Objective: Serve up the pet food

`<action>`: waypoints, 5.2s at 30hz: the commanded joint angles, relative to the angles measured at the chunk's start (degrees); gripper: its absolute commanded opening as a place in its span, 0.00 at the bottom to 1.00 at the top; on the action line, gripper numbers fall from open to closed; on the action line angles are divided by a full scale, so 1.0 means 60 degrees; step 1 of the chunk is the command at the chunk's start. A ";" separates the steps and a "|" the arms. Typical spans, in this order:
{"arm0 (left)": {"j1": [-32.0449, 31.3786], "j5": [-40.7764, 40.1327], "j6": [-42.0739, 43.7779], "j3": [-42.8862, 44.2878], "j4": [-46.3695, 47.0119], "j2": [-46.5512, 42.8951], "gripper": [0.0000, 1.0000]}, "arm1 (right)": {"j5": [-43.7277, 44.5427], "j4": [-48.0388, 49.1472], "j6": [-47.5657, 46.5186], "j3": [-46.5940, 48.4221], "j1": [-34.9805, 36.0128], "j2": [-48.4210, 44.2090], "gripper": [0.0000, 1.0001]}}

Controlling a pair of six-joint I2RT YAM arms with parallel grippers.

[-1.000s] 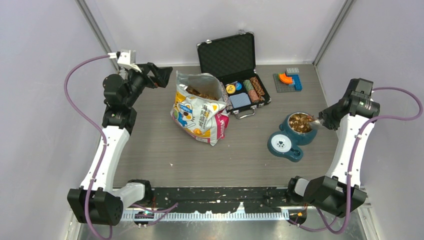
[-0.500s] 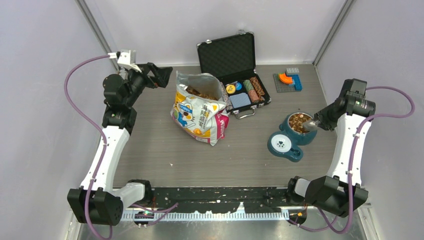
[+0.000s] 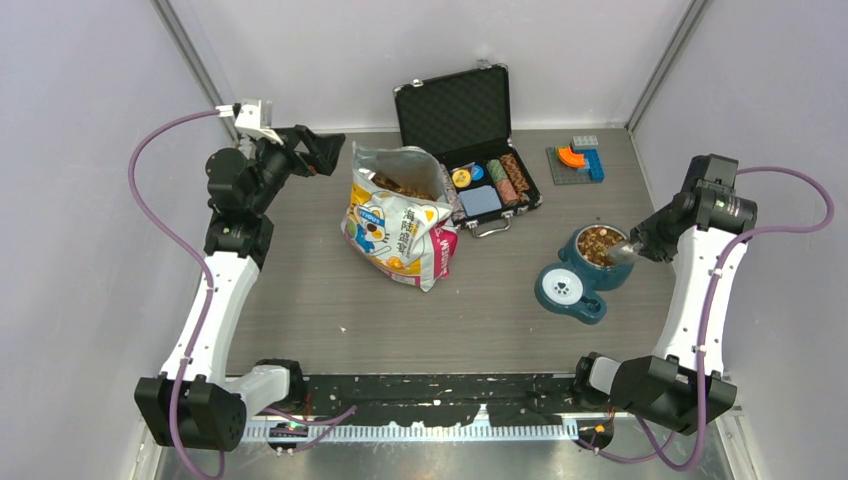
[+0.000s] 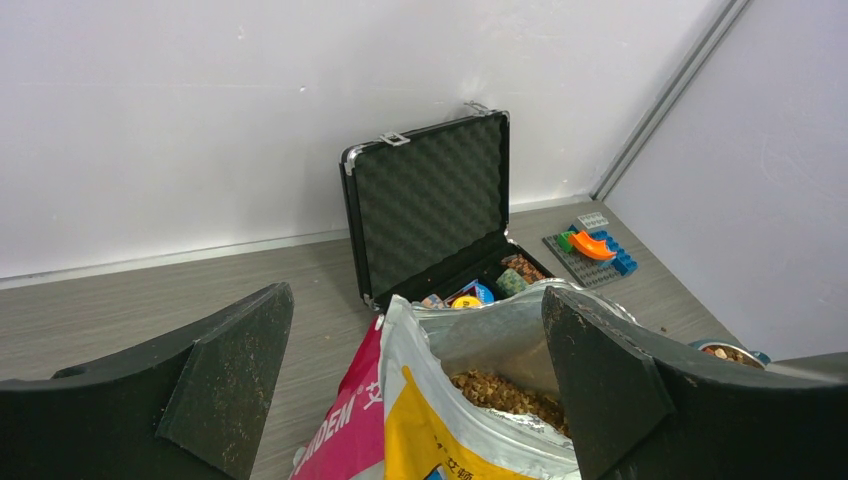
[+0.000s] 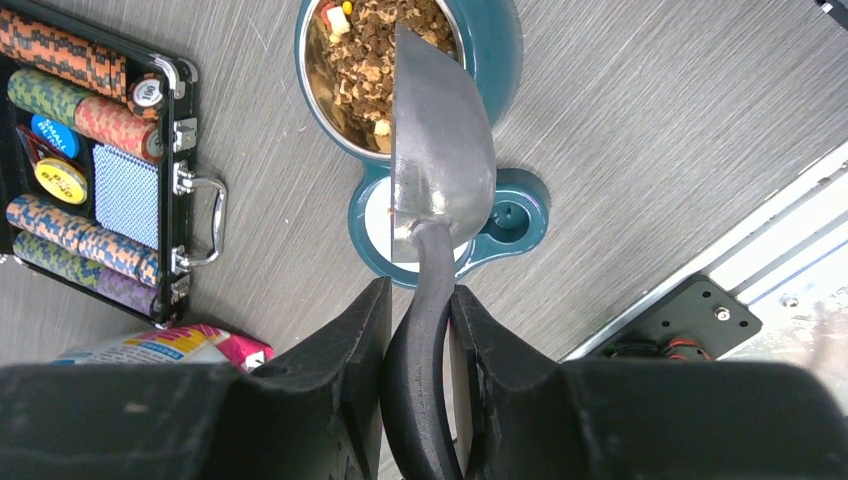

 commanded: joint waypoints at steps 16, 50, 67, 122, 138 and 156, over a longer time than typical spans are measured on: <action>0.0069 0.0131 0.0200 0.0036 0.0005 -0.0529 0.99 | -0.0380 0.0884 -0.0975 -0.0139 0.0201 -0.0086 0.05; 0.0066 0.0002 0.0162 0.0296 -0.0600 -0.0925 0.99 | -0.1849 0.1900 -0.1429 0.0534 0.0183 -0.2411 0.05; 0.0074 0.0478 -0.0978 0.0919 -0.1707 -0.0625 0.99 | -0.8719 0.8165 0.0644 -0.1235 0.1103 -0.1750 0.05; 0.0074 0.1300 0.0225 0.2319 -0.3776 0.1073 0.99 | 0.0233 -0.0330 -0.6107 1.0771 1.0377 0.8279 0.05; 0.0078 0.1348 0.0346 0.2312 -0.3728 0.1016 0.99 | -0.1713 0.0331 -0.5562 1.0634 1.0688 0.9637 0.05; 0.0071 0.1254 0.0360 0.2029 -0.3633 0.0787 0.99 | -0.3937 0.2687 -0.2287 0.8952 1.0400 0.8511 0.05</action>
